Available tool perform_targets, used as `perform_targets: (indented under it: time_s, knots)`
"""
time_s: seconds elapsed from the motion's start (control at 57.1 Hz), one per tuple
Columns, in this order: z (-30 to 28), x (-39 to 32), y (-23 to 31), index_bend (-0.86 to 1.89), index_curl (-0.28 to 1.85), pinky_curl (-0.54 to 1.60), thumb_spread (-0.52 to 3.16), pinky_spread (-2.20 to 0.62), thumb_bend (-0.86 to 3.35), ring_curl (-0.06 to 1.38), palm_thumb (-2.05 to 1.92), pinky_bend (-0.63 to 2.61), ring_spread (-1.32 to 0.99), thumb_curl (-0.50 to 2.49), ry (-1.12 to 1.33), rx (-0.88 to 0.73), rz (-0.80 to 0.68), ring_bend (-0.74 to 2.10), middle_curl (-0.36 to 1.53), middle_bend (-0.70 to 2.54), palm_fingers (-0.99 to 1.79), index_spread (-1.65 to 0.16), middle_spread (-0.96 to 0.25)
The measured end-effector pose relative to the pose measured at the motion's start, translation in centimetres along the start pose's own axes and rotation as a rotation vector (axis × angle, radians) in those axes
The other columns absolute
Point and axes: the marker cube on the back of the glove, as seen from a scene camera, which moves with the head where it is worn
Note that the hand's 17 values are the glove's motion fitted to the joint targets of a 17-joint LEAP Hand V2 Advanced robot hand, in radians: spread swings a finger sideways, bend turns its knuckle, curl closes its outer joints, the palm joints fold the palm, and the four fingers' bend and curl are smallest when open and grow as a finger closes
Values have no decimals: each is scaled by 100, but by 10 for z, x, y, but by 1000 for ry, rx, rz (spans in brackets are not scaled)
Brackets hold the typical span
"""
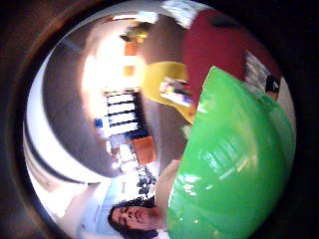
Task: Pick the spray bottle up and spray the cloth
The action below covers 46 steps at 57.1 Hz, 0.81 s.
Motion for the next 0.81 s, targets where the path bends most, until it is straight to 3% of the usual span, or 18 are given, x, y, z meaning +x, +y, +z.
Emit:
perform_targets:
  time_s: [0.088, 0.193, 0.263, 0.333, 0.42, 0.806]
  knots:
    - [15, -20, -21, 35, 58, 40, 36, -30, -3, 48, 92, 45, -23, 81, -160, 159, -166, 60, 53, 58, 136, -27, -22]
    - [52, -37, -42, 34, 58, 40, 36, -30, -3, 48, 92, 45, -22, 82, -304, 294, -260, 61, 53, 58, 136, -27, -21]
    - [69, -35, -53, 34, 58, 40, 36, -29, -3, 48, 92, 45, -22, 82, -381, 327, -277, 61, 53, 58, 136, -27, -21]
    - [88, -29, -52, 34, 58, 40, 35, -30, -3, 48, 92, 46, -22, 82, -484, 239, -294, 61, 53, 58, 136, -27, -21]
    - [106, -13, -87, 34, 59, 41, 35, -30, -3, 48, 92, 46, -22, 83, -450, 389, -239, 61, 53, 57, 137, -27, -21]
    - [123, -23, -142, 34, 59, 41, 34, -30, -3, 48, 94, 46, -22, 84, -426, 424, -287, 63, 53, 59, 137, -27, -21]
